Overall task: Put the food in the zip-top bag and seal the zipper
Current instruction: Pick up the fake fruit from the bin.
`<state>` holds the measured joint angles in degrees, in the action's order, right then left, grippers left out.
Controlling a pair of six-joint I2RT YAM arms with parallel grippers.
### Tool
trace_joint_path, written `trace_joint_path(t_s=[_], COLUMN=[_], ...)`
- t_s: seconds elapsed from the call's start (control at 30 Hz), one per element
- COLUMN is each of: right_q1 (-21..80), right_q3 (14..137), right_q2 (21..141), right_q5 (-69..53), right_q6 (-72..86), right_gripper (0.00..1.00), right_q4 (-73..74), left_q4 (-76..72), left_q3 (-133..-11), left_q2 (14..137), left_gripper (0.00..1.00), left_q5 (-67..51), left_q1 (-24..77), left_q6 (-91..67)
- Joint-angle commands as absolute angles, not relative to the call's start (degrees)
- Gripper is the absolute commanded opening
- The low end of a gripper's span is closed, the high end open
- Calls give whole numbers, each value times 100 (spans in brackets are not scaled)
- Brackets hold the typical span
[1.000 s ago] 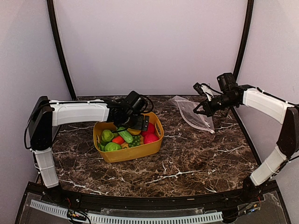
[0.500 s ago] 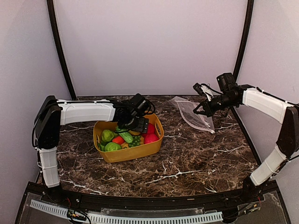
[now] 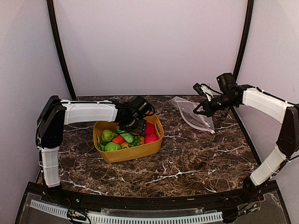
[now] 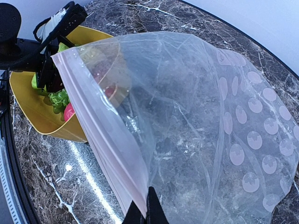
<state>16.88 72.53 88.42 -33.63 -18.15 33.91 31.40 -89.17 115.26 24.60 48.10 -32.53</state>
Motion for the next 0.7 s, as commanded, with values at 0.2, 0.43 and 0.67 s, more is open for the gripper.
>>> trace_joint_path(t_s=[0.2, 0.43, 0.67], right_q1=[1740, 1740, 1541], right_q3=[7391, 7506, 8029], right_q2=[8797, 8807, 8697], right_q5=[-3358, -3187, -2521], right_q6=[-1893, -1975, -2050], right_gripper=[0, 0, 0], right_q4=[3458, 3551, 3836], left_q4=[3363, 3306, 3079], left_q3=[-9094, -9051, -8992], left_q2=[11137, 10606, 10106], left_gripper=[64, 61, 60], left_q5=[2432, 2335, 2196], left_q1=[4781, 4826, 5068], left_q6=[-3247, -3111, -2818])
